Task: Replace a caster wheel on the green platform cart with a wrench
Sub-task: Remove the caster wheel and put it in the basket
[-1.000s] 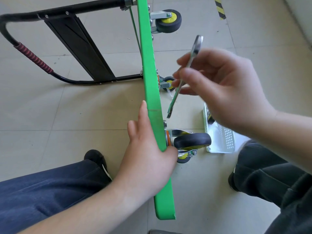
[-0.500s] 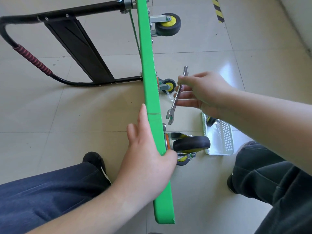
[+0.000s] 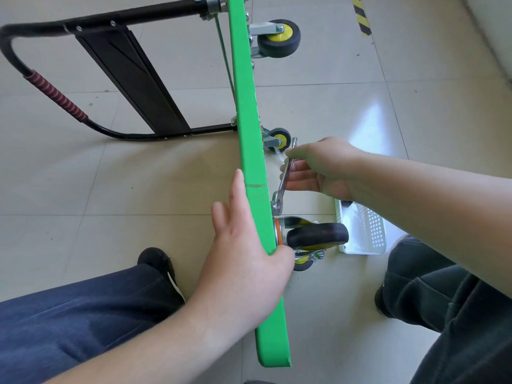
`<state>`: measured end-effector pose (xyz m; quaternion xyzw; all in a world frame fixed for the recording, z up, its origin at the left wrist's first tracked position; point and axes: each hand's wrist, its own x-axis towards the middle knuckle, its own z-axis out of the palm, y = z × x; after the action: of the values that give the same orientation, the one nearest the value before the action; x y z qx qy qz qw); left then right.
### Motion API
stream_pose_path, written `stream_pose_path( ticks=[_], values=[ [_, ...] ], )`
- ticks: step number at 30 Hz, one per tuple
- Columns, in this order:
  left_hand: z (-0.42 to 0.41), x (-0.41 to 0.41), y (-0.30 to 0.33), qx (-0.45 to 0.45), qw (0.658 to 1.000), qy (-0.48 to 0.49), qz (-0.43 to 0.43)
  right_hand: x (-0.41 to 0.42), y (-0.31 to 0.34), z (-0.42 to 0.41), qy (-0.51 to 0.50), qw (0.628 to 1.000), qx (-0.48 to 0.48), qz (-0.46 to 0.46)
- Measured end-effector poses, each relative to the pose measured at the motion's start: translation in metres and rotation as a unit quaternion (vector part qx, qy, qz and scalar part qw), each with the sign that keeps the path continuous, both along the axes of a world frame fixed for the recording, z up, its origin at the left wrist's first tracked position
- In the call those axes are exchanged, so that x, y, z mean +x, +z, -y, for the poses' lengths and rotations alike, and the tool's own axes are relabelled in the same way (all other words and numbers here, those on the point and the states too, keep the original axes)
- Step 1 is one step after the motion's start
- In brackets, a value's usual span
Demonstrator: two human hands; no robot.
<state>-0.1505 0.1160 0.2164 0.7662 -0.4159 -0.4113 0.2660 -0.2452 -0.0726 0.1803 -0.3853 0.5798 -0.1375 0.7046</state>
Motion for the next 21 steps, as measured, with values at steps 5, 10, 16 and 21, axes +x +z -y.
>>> stream_pose_path(
  ticks=[5, 10, 16, 21],
  values=[
    [-0.001, 0.000, 0.000, -0.002, 1.000, 0.000, -0.001, 0.005, -0.010, 0.001, 0.009, 1.000, 0.021, 0.002],
    [0.000, 0.001, -0.001, -0.003, 1.000, 0.002, 0.000, 0.008, -0.013, 0.002, 0.019, 1.000, 0.009, 0.007],
    [0.000, 0.000, 0.000, -0.006, 1.000, 0.001, 0.001, 0.008, 0.001, -0.001, 0.023, 0.997, -0.060, 0.039],
    [0.001, -0.001, 0.001, -0.002, 1.000, 0.002, 0.003, 0.007, 0.013, -0.006, 0.028, 0.987, -0.150, 0.040]
  ],
)
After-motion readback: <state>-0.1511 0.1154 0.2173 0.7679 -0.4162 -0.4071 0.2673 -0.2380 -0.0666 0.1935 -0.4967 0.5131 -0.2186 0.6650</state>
